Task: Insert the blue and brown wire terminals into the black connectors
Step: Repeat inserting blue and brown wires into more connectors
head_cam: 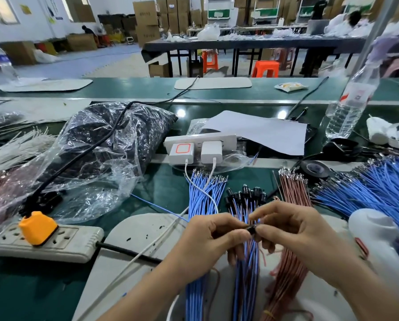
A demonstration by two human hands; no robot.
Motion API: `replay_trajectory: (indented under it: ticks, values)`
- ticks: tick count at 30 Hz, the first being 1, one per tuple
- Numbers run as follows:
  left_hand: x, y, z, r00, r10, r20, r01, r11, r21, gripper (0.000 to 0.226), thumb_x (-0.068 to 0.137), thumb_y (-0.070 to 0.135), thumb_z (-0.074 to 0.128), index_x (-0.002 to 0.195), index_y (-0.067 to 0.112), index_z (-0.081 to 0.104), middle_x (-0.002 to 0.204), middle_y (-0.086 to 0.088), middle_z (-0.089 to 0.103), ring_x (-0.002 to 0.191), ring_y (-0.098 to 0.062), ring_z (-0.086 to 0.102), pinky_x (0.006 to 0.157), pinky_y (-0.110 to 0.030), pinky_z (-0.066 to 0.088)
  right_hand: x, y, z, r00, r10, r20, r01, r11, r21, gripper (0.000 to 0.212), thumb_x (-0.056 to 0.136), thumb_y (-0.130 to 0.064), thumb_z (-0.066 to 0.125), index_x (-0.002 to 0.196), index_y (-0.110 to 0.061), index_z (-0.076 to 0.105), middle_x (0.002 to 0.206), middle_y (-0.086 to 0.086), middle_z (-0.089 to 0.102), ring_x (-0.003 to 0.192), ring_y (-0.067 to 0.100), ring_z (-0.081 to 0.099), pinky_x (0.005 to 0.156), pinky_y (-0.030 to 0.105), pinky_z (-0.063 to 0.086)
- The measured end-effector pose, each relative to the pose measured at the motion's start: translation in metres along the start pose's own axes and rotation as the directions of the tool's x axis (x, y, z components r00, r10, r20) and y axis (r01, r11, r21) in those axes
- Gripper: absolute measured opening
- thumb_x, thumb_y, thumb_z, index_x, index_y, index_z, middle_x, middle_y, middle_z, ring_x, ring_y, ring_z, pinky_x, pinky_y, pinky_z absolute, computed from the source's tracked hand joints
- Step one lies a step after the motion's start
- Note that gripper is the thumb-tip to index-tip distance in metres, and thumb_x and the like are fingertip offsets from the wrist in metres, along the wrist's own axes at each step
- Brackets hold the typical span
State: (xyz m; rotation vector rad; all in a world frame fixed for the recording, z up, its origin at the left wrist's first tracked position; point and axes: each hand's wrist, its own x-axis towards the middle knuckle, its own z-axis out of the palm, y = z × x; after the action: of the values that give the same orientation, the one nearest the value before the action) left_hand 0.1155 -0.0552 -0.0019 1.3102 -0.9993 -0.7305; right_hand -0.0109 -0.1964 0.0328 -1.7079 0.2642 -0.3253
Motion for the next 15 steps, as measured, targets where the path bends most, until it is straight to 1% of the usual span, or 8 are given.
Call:
replay_trajectory:
  ticks: [2, 4, 7, 9, 10, 12, 15]
  values:
    - [0.001, 0.000, -0.001, 1.000, 0.007, -0.001, -0.007, 0.999, 0.033, 0.005, 0.082, 0.021, 0.068, 0.087, 0.019, 0.068, 0.063, 0.004, 0.067, 0.052, -0.010, 0.059, 0.057, -0.019, 0.048, 0.000, -0.002, 0.002, 1.000, -0.031, -0.004, 0.031, 0.999, 0.007, 0.011, 0.073, -0.017, 0.070, 0.084, -0.018, 0.071, 0.065, 0.011, 0.066, 0.056, 0.016, 0.060, 0.056, 0.022, 0.050]
    - [0.001, 0.000, -0.002, 0.999, 0.039, 0.002, -0.039, 0.993, 0.107, 0.006, 0.084, 0.021, 0.067, 0.089, 0.024, 0.066, 0.068, 0.007, 0.068, 0.058, -0.009, 0.061, 0.062, -0.020, 0.049, 0.001, -0.003, 0.004, 0.998, -0.063, -0.018, 0.063, 0.998, 0.018, 0.011, 0.071, -0.019, 0.070, 0.082, -0.017, 0.071, 0.065, 0.011, 0.065, 0.055, 0.015, 0.059, 0.055, 0.021, 0.049]
    - [-0.001, 0.001, -0.002, 0.995, 0.102, -0.012, -0.098, 0.977, 0.188, 0.013, 0.089, 0.014, 0.062, 0.097, 0.024, 0.062, 0.079, 0.008, 0.069, 0.072, -0.009, 0.066, 0.073, -0.019, 0.049, 0.001, -0.004, 0.004, 0.985, -0.104, -0.135, 0.119, 0.987, 0.110, 0.017, 0.066, -0.023, 0.071, 0.081, -0.015, 0.073, 0.064, 0.014, 0.066, 0.055, 0.016, 0.059, 0.053, 0.021, 0.050]
    - [-0.002, 0.001, -0.001, 0.990, 0.140, -0.027, -0.131, 0.965, 0.229, 0.022, 0.090, 0.009, 0.060, 0.099, 0.028, 0.059, 0.086, 0.013, 0.070, 0.085, -0.007, 0.068, 0.079, -0.017, 0.048, 0.000, -0.004, 0.003, 0.973, -0.105, -0.204, 0.146, 0.969, 0.198, 0.022, 0.062, -0.025, 0.072, 0.081, -0.015, 0.074, 0.066, 0.016, 0.066, 0.055, 0.017, 0.058, 0.053, 0.021, 0.049]
    - [-0.002, 0.001, -0.001, 0.986, 0.161, -0.031, -0.148, 0.956, 0.252, 0.026, 0.090, 0.008, 0.059, 0.100, 0.031, 0.058, 0.089, 0.016, 0.071, 0.091, -0.005, 0.068, 0.082, -0.016, 0.047, 0.000, -0.005, 0.003, 0.971, -0.107, -0.213, 0.155, 0.962, 0.224, 0.023, 0.060, -0.024, 0.072, 0.081, -0.015, 0.074, 0.066, 0.017, 0.066, 0.055, 0.017, 0.059, 0.053, 0.021, 0.049]
    - [-0.001, 0.002, -0.001, 0.978, 0.207, -0.034, -0.187, 0.935, 0.302, 0.030, 0.089, 0.004, 0.060, 0.101, 0.031, 0.059, 0.095, 0.016, 0.071, 0.099, -0.005, 0.066, 0.086, -0.014, 0.046, -0.002, -0.006, 0.005, 0.974, -0.120, -0.191, 0.162, 0.962, 0.220, 0.021, 0.062, -0.022, 0.071, 0.082, -0.014, 0.074, 0.065, 0.017, 0.066, 0.054, 0.019, 0.059, 0.052, 0.022, 0.049]
    - [0.000, 0.002, -0.002, 0.966, 0.255, -0.036, -0.228, 0.912, 0.340, 0.035, 0.089, -0.002, 0.059, 0.104, 0.030, 0.059, 0.100, 0.016, 0.068, 0.102, -0.005, 0.064, 0.089, -0.014, 0.045, -0.004, -0.007, 0.014, 0.974, -0.147, -0.170, 0.172, 0.975, 0.144, 0.015, 0.067, -0.019, 0.069, 0.080, -0.011, 0.072, 0.061, 0.015, 0.065, 0.050, 0.020, 0.058, 0.050, 0.023, 0.049]
